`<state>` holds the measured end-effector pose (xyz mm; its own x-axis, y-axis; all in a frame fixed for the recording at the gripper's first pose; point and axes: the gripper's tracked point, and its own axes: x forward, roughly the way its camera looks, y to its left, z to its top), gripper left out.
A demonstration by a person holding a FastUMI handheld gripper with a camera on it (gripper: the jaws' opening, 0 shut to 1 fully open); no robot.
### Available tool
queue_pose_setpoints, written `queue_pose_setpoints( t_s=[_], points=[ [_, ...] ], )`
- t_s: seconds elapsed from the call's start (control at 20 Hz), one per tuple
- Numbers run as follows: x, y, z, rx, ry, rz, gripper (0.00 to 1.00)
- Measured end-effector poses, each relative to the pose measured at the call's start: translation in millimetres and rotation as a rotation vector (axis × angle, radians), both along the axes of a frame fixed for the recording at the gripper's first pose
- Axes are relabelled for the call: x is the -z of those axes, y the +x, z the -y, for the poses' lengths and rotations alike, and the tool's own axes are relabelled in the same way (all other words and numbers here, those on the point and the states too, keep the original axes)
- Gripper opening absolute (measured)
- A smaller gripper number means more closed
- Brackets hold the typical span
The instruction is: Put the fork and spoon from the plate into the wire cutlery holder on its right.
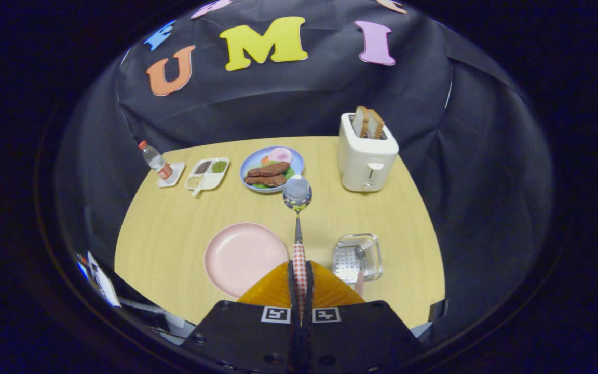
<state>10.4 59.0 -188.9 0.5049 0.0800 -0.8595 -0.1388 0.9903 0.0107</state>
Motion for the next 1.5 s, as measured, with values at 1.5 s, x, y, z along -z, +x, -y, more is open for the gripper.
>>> queue_pose_setpoints(
  t_s=[1.5],
  points=[
    [56,-8,71,0.226,-0.015,-0.862,0.01]
  ],
)
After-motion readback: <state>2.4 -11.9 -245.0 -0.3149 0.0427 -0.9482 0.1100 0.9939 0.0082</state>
